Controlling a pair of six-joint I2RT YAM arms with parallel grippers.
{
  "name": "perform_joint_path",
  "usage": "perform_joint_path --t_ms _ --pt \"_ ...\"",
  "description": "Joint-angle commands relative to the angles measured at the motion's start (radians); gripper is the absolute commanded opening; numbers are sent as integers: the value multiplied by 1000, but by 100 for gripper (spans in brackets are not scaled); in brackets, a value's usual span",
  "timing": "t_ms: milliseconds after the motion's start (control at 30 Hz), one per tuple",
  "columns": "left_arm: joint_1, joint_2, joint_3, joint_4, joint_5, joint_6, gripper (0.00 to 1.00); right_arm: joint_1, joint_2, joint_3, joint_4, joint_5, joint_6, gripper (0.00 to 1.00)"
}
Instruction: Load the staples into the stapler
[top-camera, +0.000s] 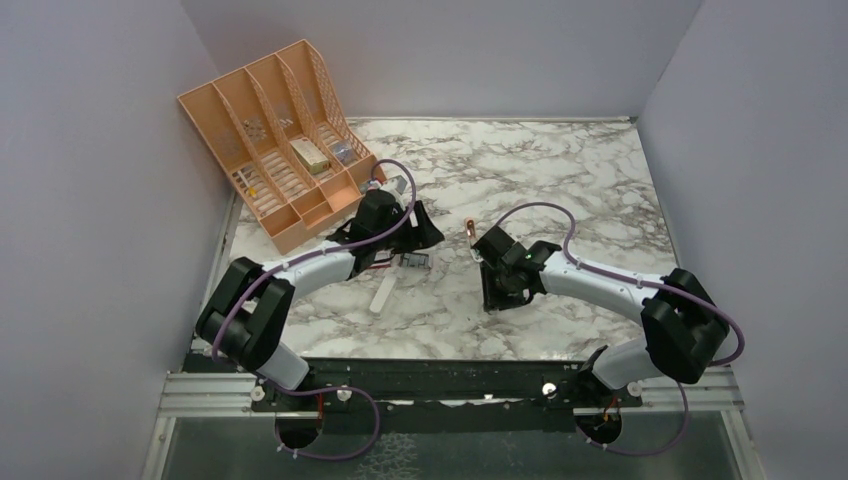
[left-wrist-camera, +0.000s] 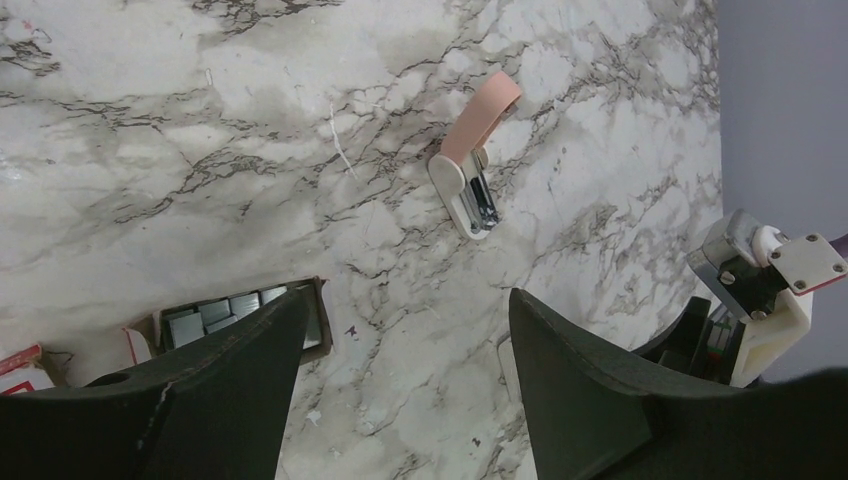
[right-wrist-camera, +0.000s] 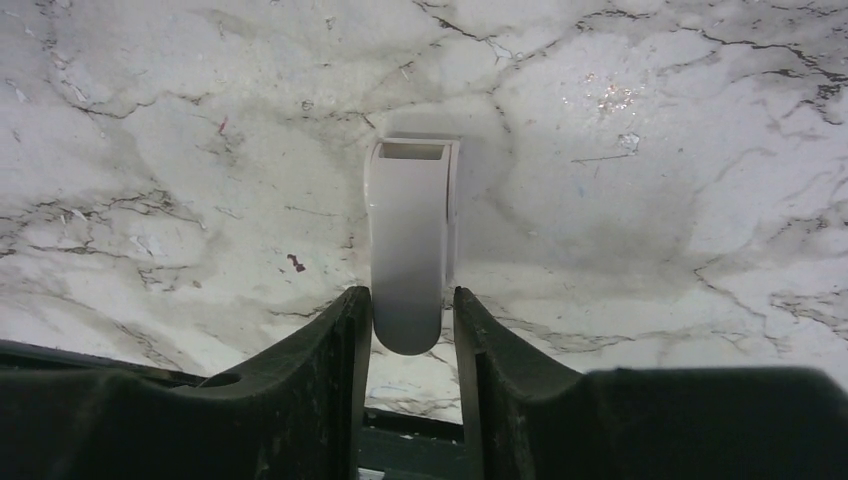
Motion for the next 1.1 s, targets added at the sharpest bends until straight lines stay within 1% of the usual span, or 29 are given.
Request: perform_joint_path --t_ms 0,67,133,200,267,400,500,533,600,700,767,1067 --pt "-1 6 -22 48 48 -25 78 -3 14 -12 48 -43 33 35" --pt "-2 6 -30 67 61 -32 83 -3 11 -18 50 -39 47 27" --pt "-5 7 -36 83 76 -38 83 -3 4 -19 56 -25 52 22" --pt "-14 11 -38 86 91 -41 83 -4 -1 -8 60 -1 51 20" --pt "-28 15 -46 96 107 -43 80 -16 6 7 71 4 45 20" --pt "-68 6 -72 125 118 -49 68 -78 27 17 137 -76 23 19" --pt "-97 14 -69 137 125 -43 56 -116 33 13 173 -145 23 19" --pt "-107 24 -64 140 127 -39 51 -128 33 8 181 -160 27 19" --pt "-127 49 -51 153 137 -29 44 -156 24 -15 207 -202 42 18" --pt "-157 98 -28 177 149 -12 37 -202 -4 -58 243 -240 67 17" --pt "-175 138 -8 193 158 -6 36 -222 -23 -76 252 -246 70 16" --pt "-215 327 99 248 197 -42 35 -266 -66 -77 241 -257 77 16"
